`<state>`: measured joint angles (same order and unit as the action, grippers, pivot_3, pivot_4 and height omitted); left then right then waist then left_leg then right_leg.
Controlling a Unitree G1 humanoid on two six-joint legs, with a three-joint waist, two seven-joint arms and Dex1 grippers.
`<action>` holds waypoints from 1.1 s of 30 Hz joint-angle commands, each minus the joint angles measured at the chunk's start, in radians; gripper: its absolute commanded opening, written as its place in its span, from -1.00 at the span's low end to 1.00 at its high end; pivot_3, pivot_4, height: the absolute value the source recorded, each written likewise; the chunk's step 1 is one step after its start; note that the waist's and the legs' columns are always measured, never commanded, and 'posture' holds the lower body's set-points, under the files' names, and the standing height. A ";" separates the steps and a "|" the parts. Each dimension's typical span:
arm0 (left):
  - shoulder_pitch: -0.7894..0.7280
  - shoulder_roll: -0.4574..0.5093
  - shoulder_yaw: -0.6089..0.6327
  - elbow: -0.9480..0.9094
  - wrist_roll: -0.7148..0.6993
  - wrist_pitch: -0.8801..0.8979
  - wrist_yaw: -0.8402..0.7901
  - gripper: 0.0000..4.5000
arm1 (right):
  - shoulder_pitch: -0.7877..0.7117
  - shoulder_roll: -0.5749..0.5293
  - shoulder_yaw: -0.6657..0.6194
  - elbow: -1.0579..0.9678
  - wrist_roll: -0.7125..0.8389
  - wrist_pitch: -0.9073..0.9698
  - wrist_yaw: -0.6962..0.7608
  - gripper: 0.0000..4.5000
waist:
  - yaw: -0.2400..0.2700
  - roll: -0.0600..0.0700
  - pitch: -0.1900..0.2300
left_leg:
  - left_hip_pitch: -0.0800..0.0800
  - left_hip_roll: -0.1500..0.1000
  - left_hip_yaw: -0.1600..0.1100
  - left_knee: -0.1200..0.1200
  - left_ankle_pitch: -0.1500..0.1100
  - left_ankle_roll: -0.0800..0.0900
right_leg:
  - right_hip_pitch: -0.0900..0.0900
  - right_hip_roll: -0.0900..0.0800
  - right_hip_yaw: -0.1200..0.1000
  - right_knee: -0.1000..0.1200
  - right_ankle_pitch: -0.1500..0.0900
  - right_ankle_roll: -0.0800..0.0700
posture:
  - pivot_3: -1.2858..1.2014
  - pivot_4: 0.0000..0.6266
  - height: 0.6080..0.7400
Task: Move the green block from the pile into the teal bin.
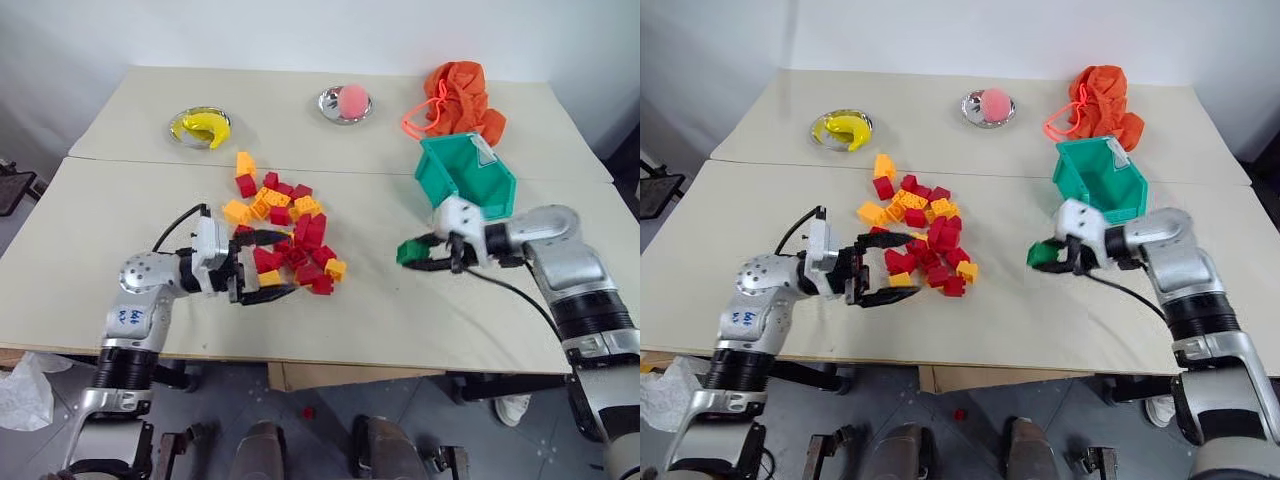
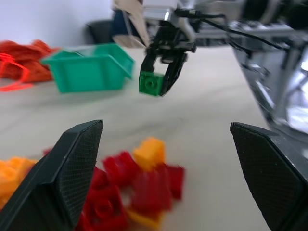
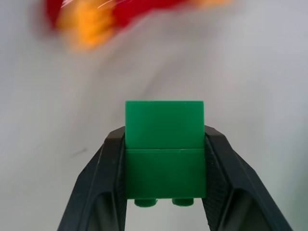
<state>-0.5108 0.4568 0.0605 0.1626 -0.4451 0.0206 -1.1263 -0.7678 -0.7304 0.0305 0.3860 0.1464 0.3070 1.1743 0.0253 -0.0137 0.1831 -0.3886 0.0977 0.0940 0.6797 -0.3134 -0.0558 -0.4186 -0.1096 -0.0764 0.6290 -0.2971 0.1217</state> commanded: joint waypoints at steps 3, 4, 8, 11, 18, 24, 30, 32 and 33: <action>-0.018 -0.040 0.044 -0.016 -0.004 0.019 0.144 1.00 | -0.123 -0.012 -0.203 0.100 0.002 0.050 -0.358 -0.33 | -0.008 0.000 0.000 | 0.000 0.000 0.001 -0.001 0.000 0.000 | -0.001 0.000 0.000 0.000 0.000 0.000 | 0.03 -0.52 1.00; -0.015 -0.041 0.041 -0.020 -0.005 0.023 0.145 1.00 | -0.142 -0.013 -0.200 0.127 -0.017 0.030 -0.392 -0.33 | -0.011 0.000 0.000 | 0.001 0.000 0.001 -0.002 0.000 0.000 | -0.001 0.000 0.001 0.000 0.000 0.000 | 0.03 -0.52 1.00; -0.015 -0.051 0.033 -0.027 -0.018 0.056 0.148 1.00 | -0.244 -0.005 -0.162 0.307 -0.096 -0.068 -0.521 -0.33 | -0.027 0.000 0.000 | 0.001 0.000 0.002 -0.003 0.000 0.000 | -0.001 0.000 0.001 0.000 0.000 0.000 | 0.03 -0.52 1.00; -0.020 -0.047 0.032 -0.028 -0.018 0.070 0.142 1.00 | -0.308 0.034 -0.148 0.420 -0.095 -0.109 -0.521 -0.33 | -0.032 0.000 0.000 | 0.001 0.000 0.002 -0.004 0.000 0.000 | -0.001 0.000 0.001 -0.001 0.000 0.000 | 0.03 -0.52 1.00; -0.007 -0.023 0.050 -0.042 -0.022 0.088 0.137 1.00 | -0.338 0.074 -0.161 0.586 -0.089 -0.252 -0.510 0.38 | -0.036 0.000 0.000 | 0.000 0.000 0.002 -0.004 0.000 0.000 | -0.002 0.000 0.002 -0.001 0.000 0.000 | 0.03 -0.52 1.00; 0.027 0.023 0.084 -0.023 0.024 0.074 0.189 1.00 | -0.261 0.068 -0.190 0.500 -0.025 -0.420 -0.370 0.99 | -0.040 0.001 0.000 | 0.000 0.000 0.002 -0.005 0.000 0.000 | -0.002 0.000 0.002 -0.001 0.000 0.000 | 0.03 -0.52 1.00; 0.106 0.089 0.122 -0.042 0.059 -0.007 0.198 1.00 | 0.091 0.069 -0.224 0.045 0.215 -0.391 -0.072 0.99 | -0.032 0.001 0.000 | 0.001 0.000 0.002 -0.006 0.000 0.000 | -0.002 0.000 0.001 -0.002 0.000 0.000 | 0.03 -0.52 1.00; 0.150 0.126 0.139 -0.055 0.068 -0.012 0.195 1.00 | 0.264 0.034 -0.210 -0.139 0.268 -0.308 -0.012 0.99 | -0.025 0.001 0.000 | 0.001 0.000 0.002 -0.006 0.000 0.000 | -0.002 0.000 0.001 -0.001 0.000 0.000 | 0.03 -0.52 1.00; 0.179 0.146 0.150 -0.059 0.076 -0.016 0.196 1.00 | 0.352 0.015 -0.211 -0.212 0.291 -0.265 0.011 0.99 | -0.022 0.001 0.000 | 0.001 0.000 0.002 -0.007 0.000 0.000 | -0.002 0.000 0.001 -0.002 0.000 0.000 | 0.03 -0.52 1.00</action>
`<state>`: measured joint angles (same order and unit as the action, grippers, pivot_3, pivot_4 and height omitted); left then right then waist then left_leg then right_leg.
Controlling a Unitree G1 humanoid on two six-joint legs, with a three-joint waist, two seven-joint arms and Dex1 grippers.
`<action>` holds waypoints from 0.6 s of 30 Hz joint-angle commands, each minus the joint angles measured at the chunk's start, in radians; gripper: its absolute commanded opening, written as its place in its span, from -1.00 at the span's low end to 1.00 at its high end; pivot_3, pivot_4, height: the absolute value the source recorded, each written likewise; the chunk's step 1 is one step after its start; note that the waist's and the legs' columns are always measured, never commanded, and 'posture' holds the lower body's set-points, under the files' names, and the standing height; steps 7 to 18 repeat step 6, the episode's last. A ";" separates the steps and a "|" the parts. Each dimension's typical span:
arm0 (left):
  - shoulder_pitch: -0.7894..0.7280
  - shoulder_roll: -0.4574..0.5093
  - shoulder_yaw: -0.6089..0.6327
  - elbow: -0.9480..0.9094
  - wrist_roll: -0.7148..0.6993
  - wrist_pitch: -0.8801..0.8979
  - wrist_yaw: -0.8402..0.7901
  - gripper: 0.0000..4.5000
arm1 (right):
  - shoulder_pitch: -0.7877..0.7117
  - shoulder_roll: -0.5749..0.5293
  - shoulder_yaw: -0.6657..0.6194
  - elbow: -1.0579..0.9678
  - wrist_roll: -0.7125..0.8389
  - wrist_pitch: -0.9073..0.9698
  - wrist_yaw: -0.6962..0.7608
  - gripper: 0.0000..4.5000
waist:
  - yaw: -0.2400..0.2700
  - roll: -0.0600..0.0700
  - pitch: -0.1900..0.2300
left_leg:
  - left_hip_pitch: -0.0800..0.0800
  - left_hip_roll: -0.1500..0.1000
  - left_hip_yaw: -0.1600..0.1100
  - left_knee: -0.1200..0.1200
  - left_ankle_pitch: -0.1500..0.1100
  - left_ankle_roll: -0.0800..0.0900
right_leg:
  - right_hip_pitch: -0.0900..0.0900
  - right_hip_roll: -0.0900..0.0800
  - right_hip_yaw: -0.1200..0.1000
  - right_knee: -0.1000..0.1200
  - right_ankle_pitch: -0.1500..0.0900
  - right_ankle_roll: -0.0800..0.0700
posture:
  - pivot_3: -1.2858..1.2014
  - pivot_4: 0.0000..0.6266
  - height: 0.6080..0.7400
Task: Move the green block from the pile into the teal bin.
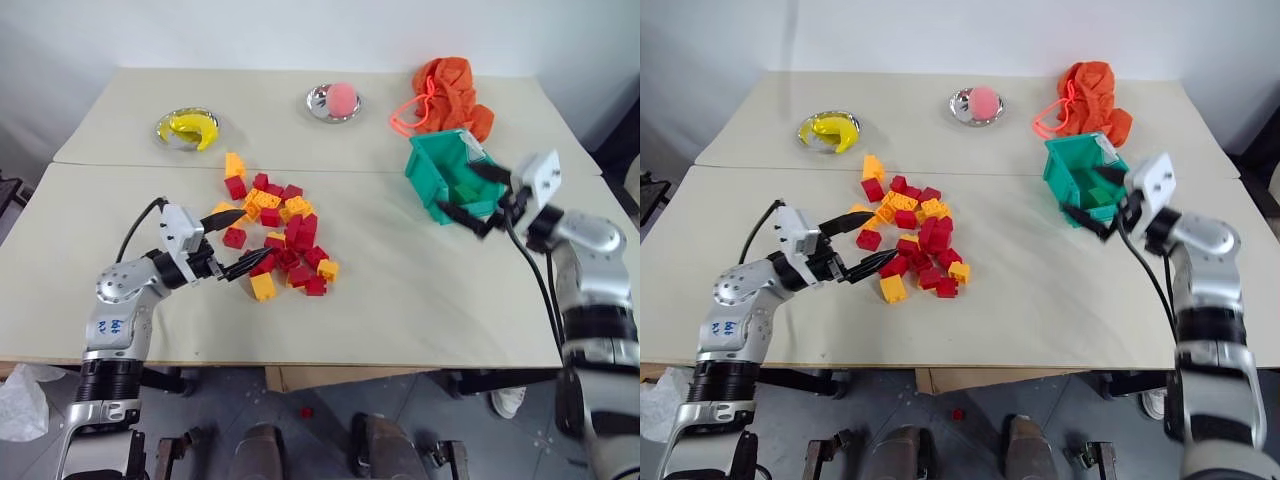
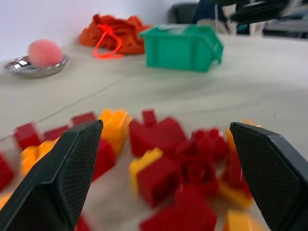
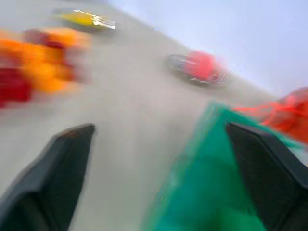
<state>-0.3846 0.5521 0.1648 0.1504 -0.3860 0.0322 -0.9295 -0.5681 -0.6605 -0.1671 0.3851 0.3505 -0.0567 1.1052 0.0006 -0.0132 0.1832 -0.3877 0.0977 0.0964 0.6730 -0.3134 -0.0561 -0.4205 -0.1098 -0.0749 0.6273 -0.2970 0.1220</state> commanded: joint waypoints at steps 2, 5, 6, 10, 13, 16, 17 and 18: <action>0.101 0.083 0.061 -0.053 0.023 -0.045 -0.009 1.00 | 0.262 -0.071 -0.029 -0.299 0.116 0.144 0.087 0.99 | 0.004 0.000 0.000 | 0.000 0.000 0.000 0.000 0.000 0.000 | 0.000 0.000 0.000 0.000 0.000 0.000 | 0.03 -0.52 1.00; 0.175 0.124 0.101 -0.069 0.013 -0.061 -0.019 1.00 | 0.380 -0.060 -0.057 -0.376 0.127 0.135 0.066 0.99 | 0.000 0.000 0.000 | 0.001 0.000 0.001 0.003 -0.001 0.001 | 0.000 -0.001 0.000 0.000 0.000 0.000 | 0.03 -0.52 1.00; 0.186 0.130 0.110 -0.073 0.011 -0.060 -0.013 1.00 | 0.401 -0.057 -0.061 -0.391 0.129 0.134 0.061 0.99 | 0.000 0.000 0.000 | 0.001 0.000 0.001 0.003 -0.001 0.001 | 0.000 -0.001 0.000 0.000 0.000 0.000 | 0.03 -0.52 1.00; 0.186 0.130 0.110 -0.073 0.011 -0.060 -0.013 1.00 | 0.401 -0.057 -0.061 -0.391 0.129 0.134 0.061 0.99 | 0.000 0.000 0.000 | 0.001 0.000 0.001 0.003 -0.001 0.001 | 0.000 -0.001 0.000 0.000 0.000 0.000 | 0.03 -0.52 1.00; 0.186 0.130 0.110 -0.073 0.011 -0.060 -0.013 1.00 | 0.401 -0.057 -0.061 -0.391 0.129 0.134 0.061 0.99 | 0.000 0.000 0.000 | 0.001 0.000 0.001 0.003 -0.001 0.001 | 0.000 -0.001 0.000 0.000 0.000 0.000 | 0.03 -0.52 1.00; 0.186 0.130 0.110 -0.073 0.011 -0.060 -0.013 1.00 | 0.401 -0.057 -0.061 -0.391 0.129 0.134 0.061 0.99 | 0.000 0.000 0.000 | 0.001 0.000 0.001 0.003 -0.001 0.001 | 0.000 -0.001 0.000 0.000 0.000 0.000 | 0.03 -0.52 1.00; 0.186 0.130 0.110 -0.073 0.011 -0.060 -0.013 1.00 | 0.401 -0.057 -0.061 -0.391 0.129 0.134 0.061 0.99 | 0.000 0.000 0.000 | 0.001 0.000 0.001 0.003 -0.001 0.001 | 0.000 -0.001 0.000 0.000 0.000 0.000 | 0.03 -0.52 1.00; 0.186 0.130 0.110 -0.073 0.011 -0.060 -0.013 1.00 | 0.401 -0.057 -0.061 -0.391 0.129 0.134 0.061 0.99 | 0.000 0.000 0.000 | 0.001 0.000 0.001 0.003 -0.001 0.001 | 0.000 -0.001 0.000 0.000 0.000 0.000 | 0.03 -0.52 1.00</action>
